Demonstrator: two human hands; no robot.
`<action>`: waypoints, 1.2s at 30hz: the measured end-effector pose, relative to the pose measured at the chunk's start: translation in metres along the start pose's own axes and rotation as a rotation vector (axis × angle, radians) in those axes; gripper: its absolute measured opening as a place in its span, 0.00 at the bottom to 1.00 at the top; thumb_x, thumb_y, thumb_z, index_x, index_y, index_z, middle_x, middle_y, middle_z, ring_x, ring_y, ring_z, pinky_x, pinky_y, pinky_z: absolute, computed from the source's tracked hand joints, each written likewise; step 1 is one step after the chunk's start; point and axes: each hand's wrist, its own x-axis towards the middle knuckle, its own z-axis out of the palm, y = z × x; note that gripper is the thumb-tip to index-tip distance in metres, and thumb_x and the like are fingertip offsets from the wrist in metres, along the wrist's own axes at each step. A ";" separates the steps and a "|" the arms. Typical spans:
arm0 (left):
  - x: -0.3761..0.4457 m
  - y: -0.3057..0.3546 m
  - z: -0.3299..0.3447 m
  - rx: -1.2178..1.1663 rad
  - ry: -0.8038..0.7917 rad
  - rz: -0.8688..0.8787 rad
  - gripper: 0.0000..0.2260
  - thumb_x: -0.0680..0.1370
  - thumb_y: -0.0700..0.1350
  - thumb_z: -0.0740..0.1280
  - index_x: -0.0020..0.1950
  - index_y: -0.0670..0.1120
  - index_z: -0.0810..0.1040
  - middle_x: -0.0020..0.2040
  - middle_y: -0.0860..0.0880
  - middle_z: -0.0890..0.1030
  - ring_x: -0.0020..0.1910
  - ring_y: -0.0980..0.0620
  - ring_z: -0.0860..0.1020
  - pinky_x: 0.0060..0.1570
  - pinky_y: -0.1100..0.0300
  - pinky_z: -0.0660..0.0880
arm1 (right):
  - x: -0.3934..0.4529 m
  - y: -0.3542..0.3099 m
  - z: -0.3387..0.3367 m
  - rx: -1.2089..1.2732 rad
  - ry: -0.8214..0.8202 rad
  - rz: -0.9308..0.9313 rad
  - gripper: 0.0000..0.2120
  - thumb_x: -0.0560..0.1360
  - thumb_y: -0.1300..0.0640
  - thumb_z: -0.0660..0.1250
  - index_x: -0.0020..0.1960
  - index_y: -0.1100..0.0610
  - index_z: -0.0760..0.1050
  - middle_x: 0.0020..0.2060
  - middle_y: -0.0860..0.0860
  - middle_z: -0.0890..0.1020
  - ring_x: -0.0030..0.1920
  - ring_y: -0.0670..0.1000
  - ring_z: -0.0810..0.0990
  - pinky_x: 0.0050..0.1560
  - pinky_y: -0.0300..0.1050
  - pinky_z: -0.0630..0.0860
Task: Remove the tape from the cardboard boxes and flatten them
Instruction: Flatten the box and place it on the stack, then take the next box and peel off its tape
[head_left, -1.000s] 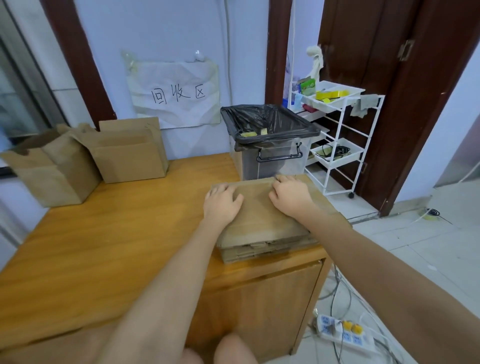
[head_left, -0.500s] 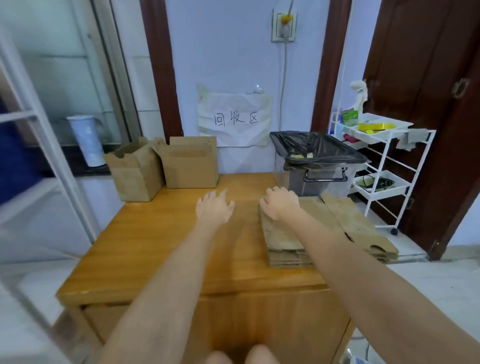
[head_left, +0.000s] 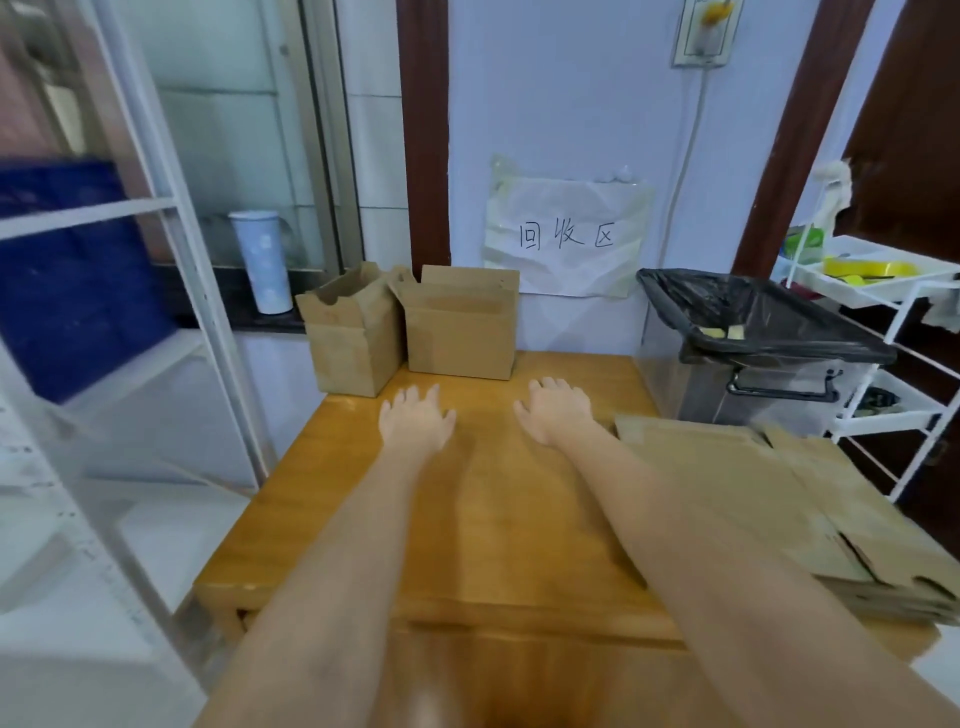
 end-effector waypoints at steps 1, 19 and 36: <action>0.006 -0.003 0.002 -0.005 -0.004 -0.005 0.26 0.83 0.56 0.49 0.79 0.49 0.50 0.79 0.44 0.53 0.77 0.45 0.52 0.74 0.49 0.50 | 0.008 -0.003 0.002 0.002 -0.005 0.000 0.24 0.82 0.47 0.47 0.71 0.61 0.64 0.68 0.58 0.69 0.68 0.58 0.67 0.64 0.52 0.65; 0.165 -0.015 0.047 -0.290 0.151 -0.130 0.39 0.80 0.54 0.61 0.78 0.42 0.39 0.79 0.42 0.47 0.77 0.43 0.53 0.73 0.50 0.57 | 0.171 -0.007 0.059 0.291 0.002 0.164 0.36 0.81 0.43 0.55 0.78 0.61 0.43 0.76 0.60 0.55 0.75 0.60 0.56 0.69 0.54 0.62; 0.204 -0.013 0.068 -0.583 0.286 -0.144 0.47 0.75 0.52 0.71 0.78 0.42 0.39 0.76 0.40 0.58 0.72 0.42 0.64 0.65 0.47 0.69 | 0.192 -0.001 0.098 0.585 0.166 0.134 0.47 0.76 0.45 0.66 0.77 0.61 0.36 0.76 0.58 0.58 0.75 0.56 0.58 0.72 0.52 0.63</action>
